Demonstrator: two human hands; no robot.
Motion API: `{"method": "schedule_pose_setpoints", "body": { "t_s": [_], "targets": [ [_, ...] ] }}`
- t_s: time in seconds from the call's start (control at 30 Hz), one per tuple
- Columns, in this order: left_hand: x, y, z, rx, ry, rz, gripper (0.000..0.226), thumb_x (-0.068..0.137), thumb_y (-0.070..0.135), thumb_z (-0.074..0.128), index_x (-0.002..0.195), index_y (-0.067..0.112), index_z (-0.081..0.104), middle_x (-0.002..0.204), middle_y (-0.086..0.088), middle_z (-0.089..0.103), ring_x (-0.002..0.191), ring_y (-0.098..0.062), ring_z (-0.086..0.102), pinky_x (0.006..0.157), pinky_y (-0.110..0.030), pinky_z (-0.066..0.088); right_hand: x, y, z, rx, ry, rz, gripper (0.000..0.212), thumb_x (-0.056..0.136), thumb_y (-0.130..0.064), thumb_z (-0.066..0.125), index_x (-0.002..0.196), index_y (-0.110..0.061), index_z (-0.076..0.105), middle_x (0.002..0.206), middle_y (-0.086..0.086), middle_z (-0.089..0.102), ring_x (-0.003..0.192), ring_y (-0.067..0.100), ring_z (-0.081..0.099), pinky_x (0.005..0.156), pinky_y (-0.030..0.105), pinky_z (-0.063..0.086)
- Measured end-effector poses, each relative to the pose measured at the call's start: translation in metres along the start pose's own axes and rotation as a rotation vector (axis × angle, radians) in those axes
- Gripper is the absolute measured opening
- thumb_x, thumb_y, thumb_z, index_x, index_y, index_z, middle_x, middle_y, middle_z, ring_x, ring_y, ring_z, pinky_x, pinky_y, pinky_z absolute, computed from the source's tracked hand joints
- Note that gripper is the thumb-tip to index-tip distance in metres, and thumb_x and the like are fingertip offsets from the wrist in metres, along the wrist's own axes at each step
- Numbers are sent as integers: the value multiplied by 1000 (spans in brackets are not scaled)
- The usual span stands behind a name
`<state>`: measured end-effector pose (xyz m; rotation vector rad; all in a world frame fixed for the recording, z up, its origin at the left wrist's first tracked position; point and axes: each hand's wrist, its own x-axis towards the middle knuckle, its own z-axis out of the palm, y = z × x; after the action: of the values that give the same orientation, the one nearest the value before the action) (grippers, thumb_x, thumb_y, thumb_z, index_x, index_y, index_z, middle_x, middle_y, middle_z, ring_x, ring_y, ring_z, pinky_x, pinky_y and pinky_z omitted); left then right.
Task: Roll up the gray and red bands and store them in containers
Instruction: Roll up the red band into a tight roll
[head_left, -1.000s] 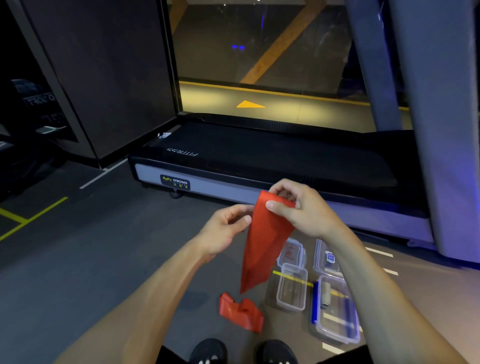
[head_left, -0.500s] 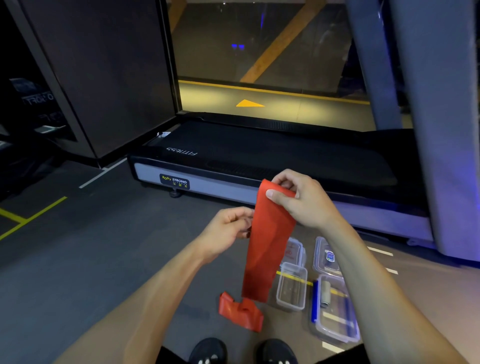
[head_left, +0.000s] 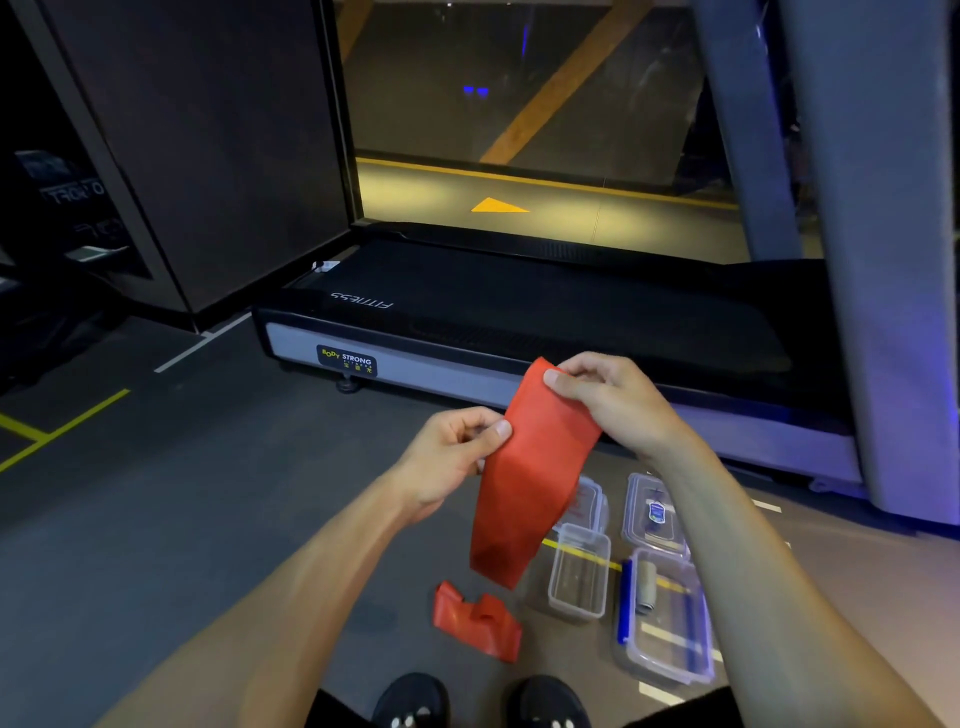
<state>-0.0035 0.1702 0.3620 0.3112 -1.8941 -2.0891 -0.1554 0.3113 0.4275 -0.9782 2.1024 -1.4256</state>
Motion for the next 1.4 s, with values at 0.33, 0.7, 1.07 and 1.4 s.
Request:
{"method": "schedule_pose_setpoints", "body": {
  "t_s": [0.33, 0.7, 1.07, 1.4],
  "targets": [
    [0, 2, -3, -46, 6, -67, 14, 84, 33, 70, 81, 22, 76, 79, -6, 61, 71, -13, 52, 67, -23, 47, -8, 3, 4, 138, -164, 140, 29, 107, -35, 50, 93, -12, 61, 73, 5, 55, 62, 12, 50, 68, 32, 41],
    [-1, 1, -2, -68, -15, -109, 13, 82, 31, 71, 81, 20, 76, 85, -5, 69, 77, -14, 62, 74, -27, 51, -8, 8, 10, 192, -208, 207, 37, 86, -35, 80, 112, -17, 63, 94, 7, 77, 77, 16, 71, 72, 32, 54],
    [1, -4, -5, -45, -24, -120, 19, 83, 33, 71, 87, 14, 72, 88, -11, 64, 79, -17, 59, 75, -29, 50, -13, 6, 12, 180, -272, 197, 35, 97, -45, 64, 94, -10, 69, 73, 2, 65, 63, 11, 57, 63, 27, 45],
    [3, -5, -5, -58, -14, -134, 35, 82, 33, 70, 101, 4, 71, 88, -8, 68, 79, -16, 61, 75, -29, 50, -14, 3, 18, 235, -272, 270, 45, 100, -45, 59, 68, -16, 73, 73, 9, 62, 59, 15, 53, 61, 31, 41]
  ]
}}
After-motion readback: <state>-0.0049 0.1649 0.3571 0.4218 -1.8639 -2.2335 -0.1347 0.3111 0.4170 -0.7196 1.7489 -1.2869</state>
